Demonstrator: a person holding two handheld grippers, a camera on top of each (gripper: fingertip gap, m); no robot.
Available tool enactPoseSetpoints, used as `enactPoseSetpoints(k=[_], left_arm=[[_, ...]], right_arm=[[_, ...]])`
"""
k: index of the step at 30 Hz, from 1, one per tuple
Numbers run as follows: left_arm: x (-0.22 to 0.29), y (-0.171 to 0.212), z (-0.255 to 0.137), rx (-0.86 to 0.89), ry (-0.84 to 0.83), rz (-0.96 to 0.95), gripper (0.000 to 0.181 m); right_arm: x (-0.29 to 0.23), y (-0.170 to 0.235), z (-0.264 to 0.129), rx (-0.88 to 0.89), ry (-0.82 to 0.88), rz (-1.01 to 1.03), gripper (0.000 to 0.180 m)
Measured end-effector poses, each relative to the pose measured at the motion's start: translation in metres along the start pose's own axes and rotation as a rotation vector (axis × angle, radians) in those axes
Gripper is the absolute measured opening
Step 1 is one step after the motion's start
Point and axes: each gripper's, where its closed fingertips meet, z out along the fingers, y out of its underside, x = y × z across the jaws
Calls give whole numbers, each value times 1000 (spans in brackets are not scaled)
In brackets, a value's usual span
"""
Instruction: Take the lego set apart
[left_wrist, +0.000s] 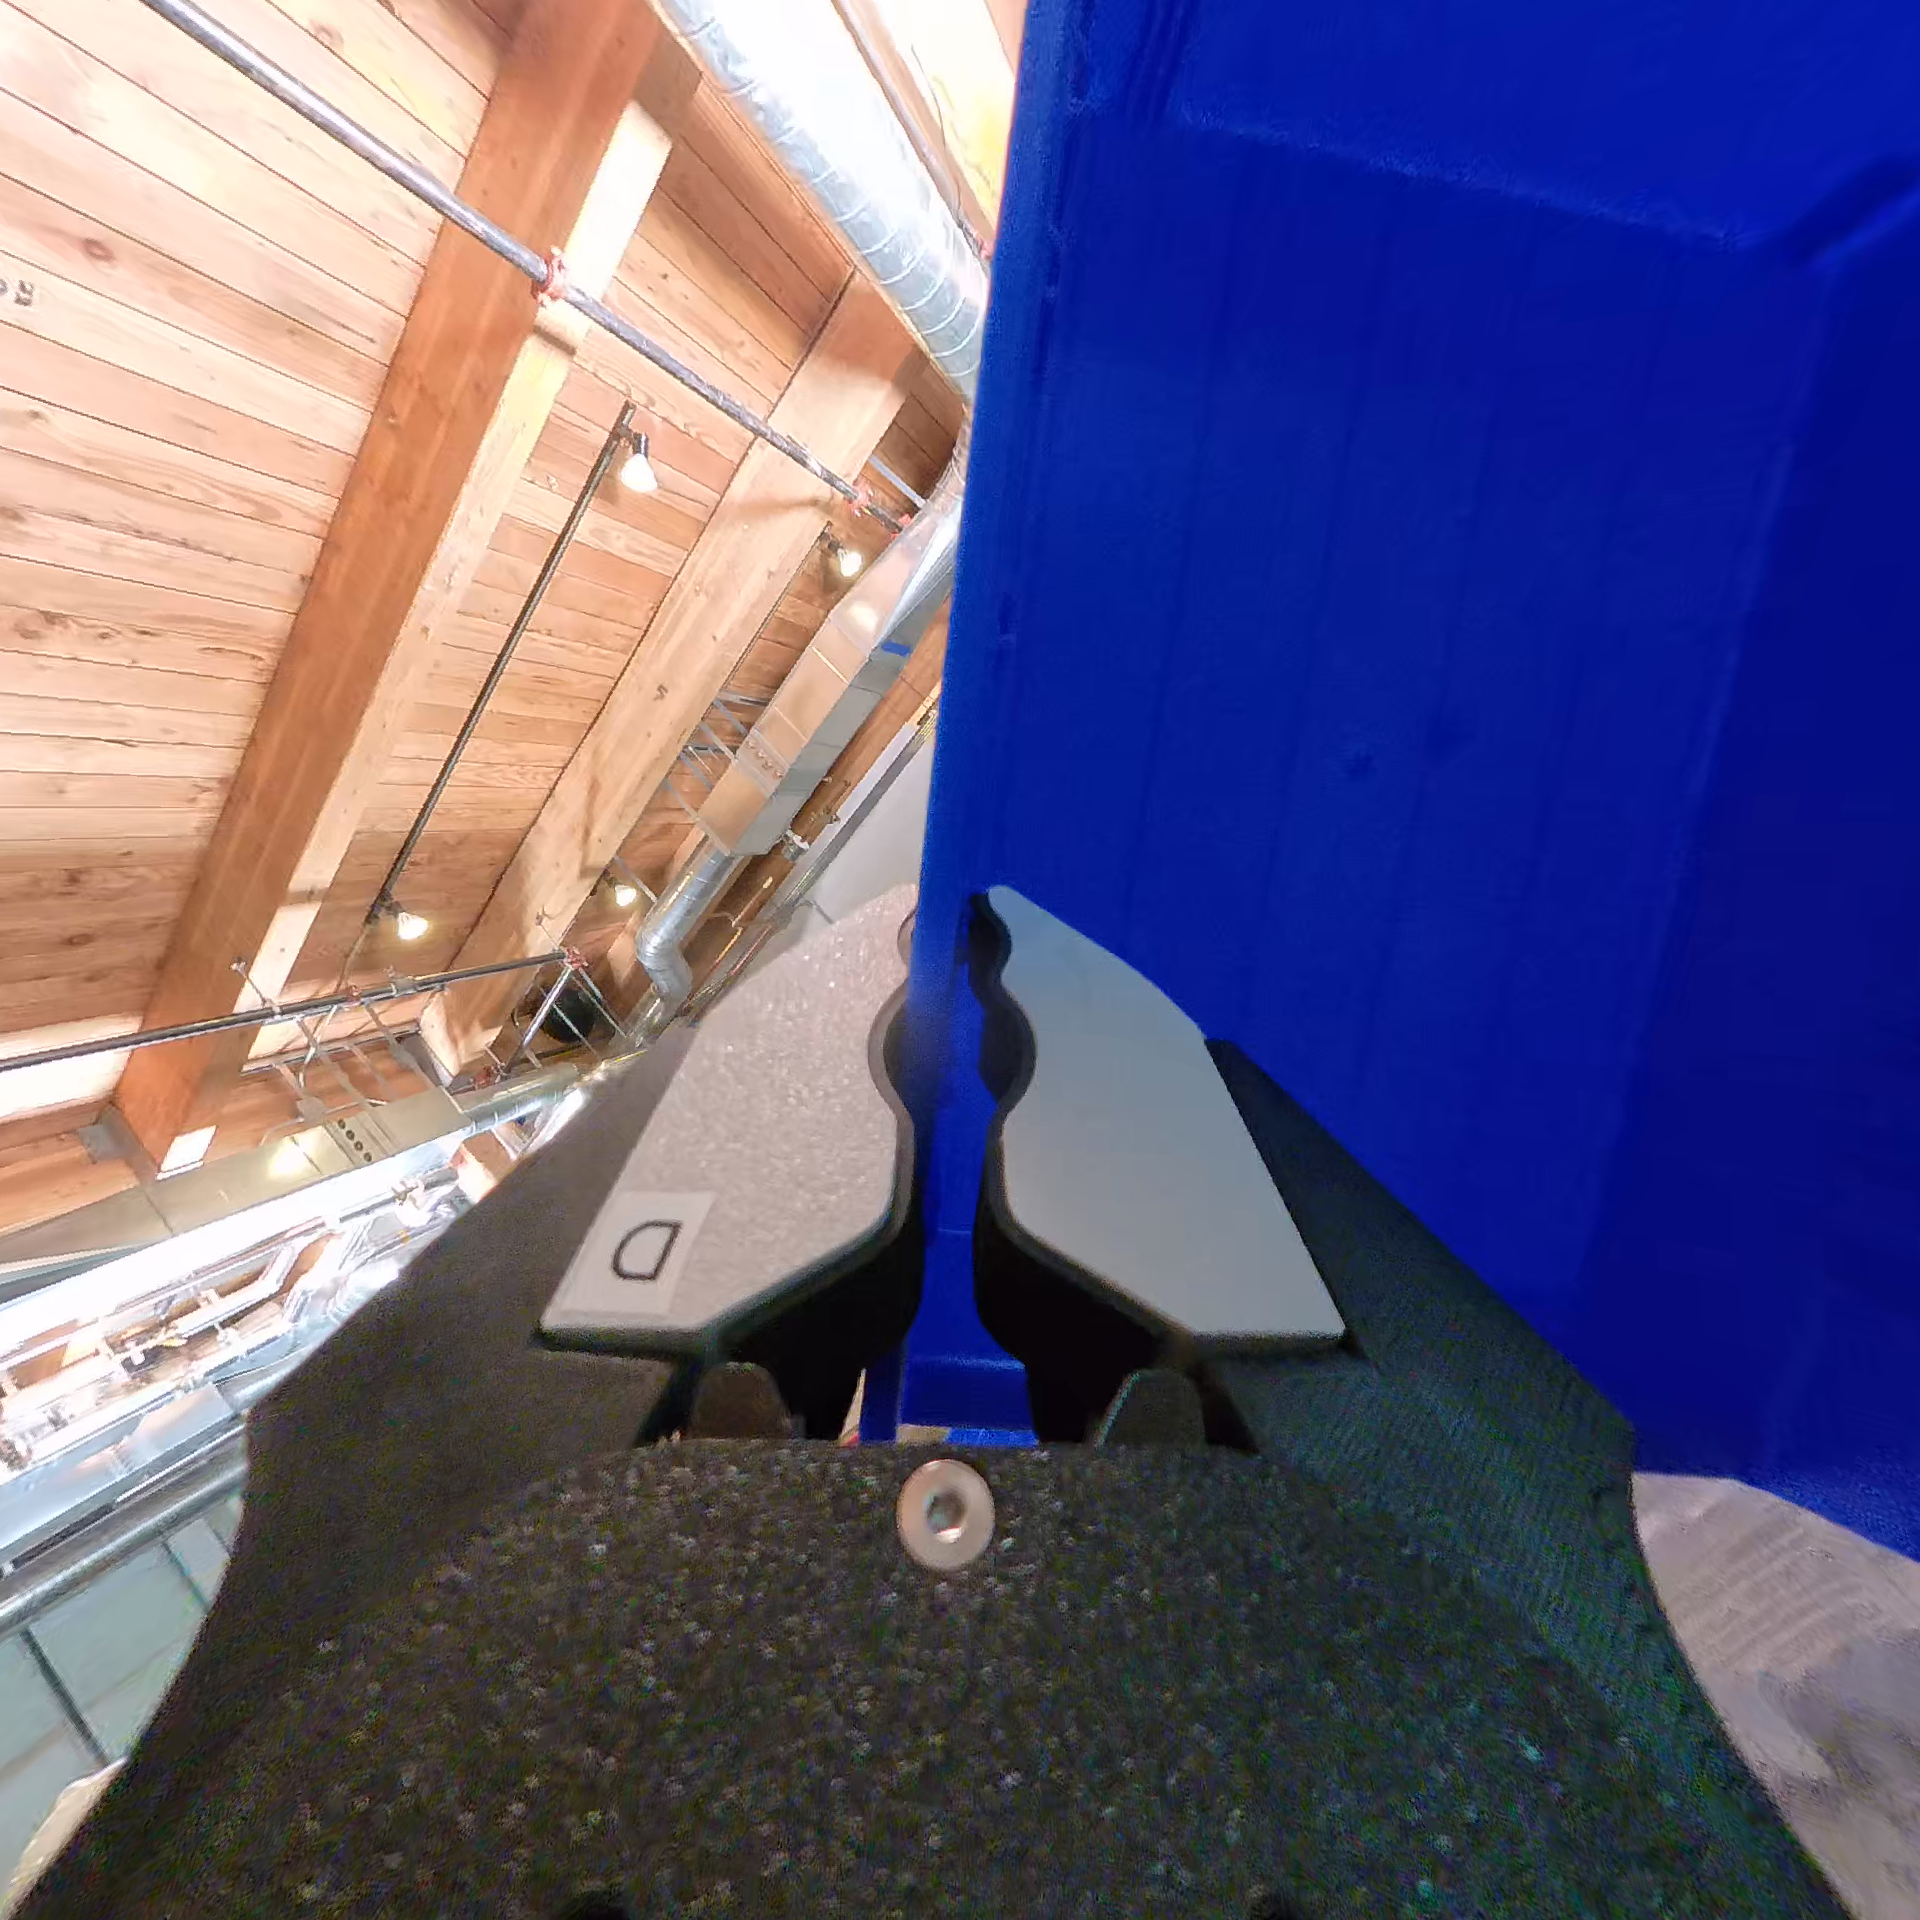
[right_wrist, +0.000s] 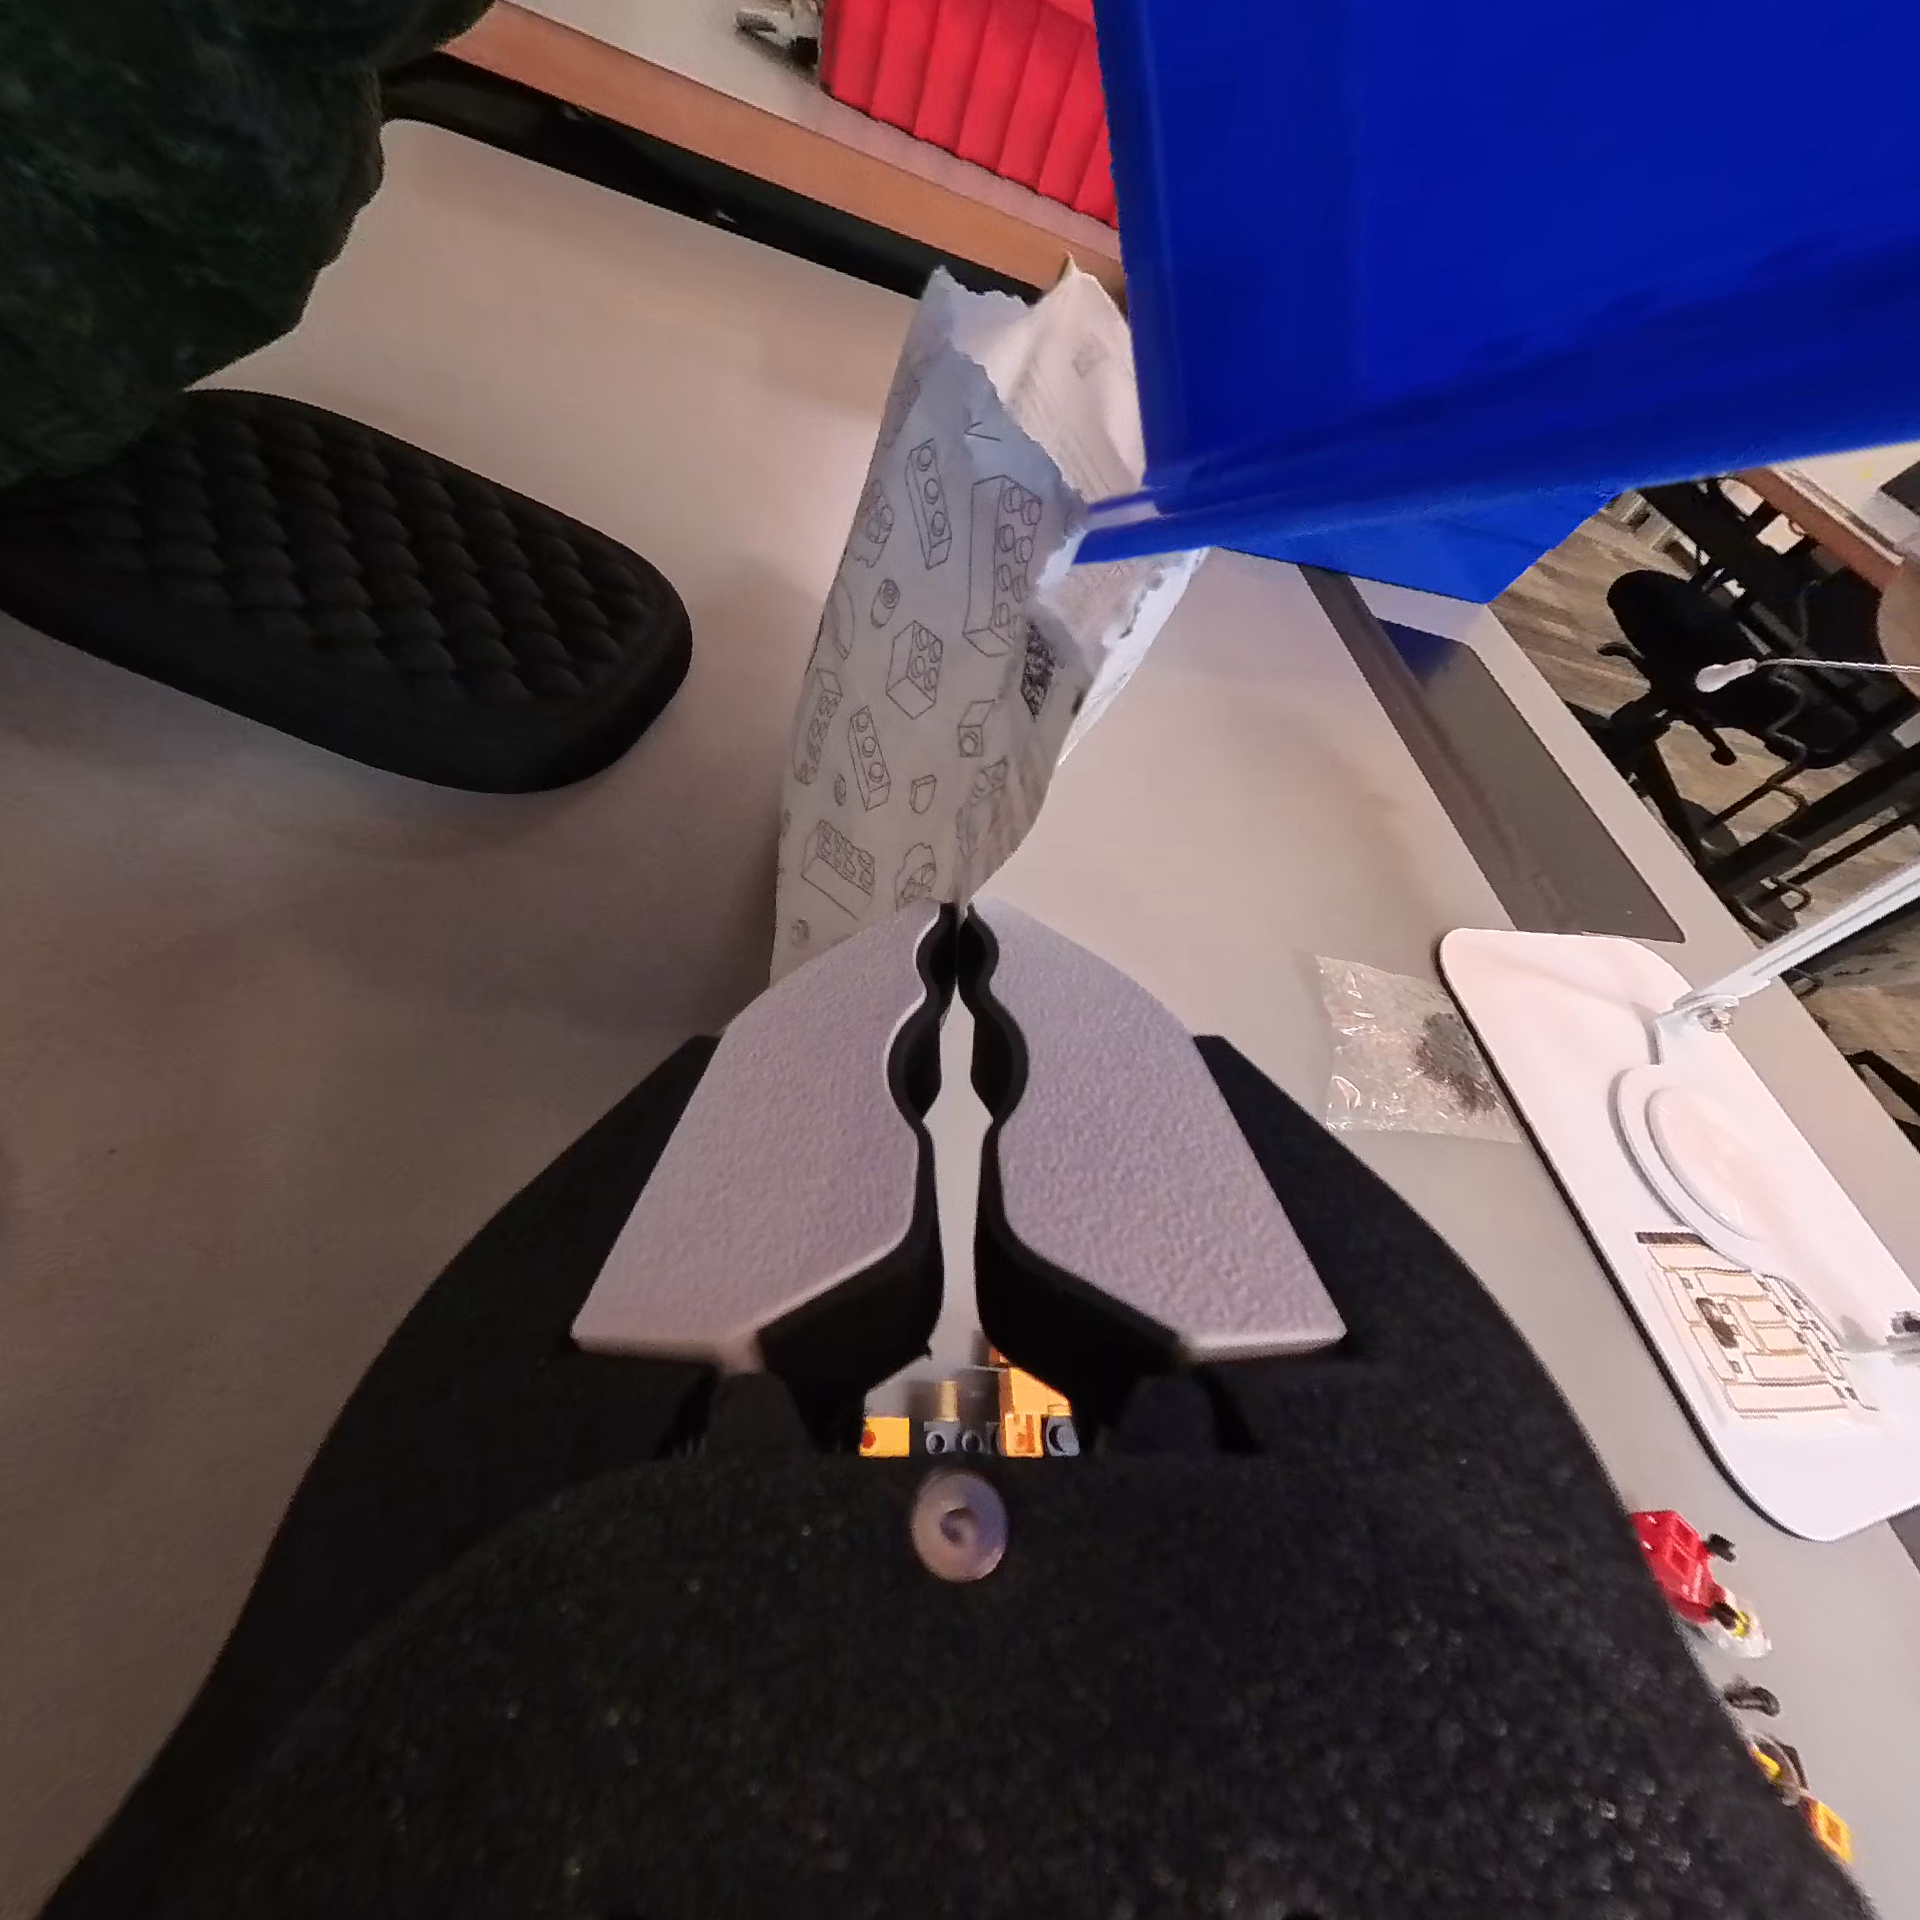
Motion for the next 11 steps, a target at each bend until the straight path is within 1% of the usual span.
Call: enactPoseSetpoints(k=[3,5,8,11], left_arm=[[-1,5,3,-24,-2,7,5],[-2,14,8,-74,19,-39,6],[-7,39,26,-227,92,-145,6],[-16,69,51,-397,159,-182,6]], right_arm=[[0,1,0,-1,-2,2,0],[0,1,0,-3,-4,4,0],[-1,1,0,-4,-7,5,0],[-3,0,-1,-4,-12,-1,0]])
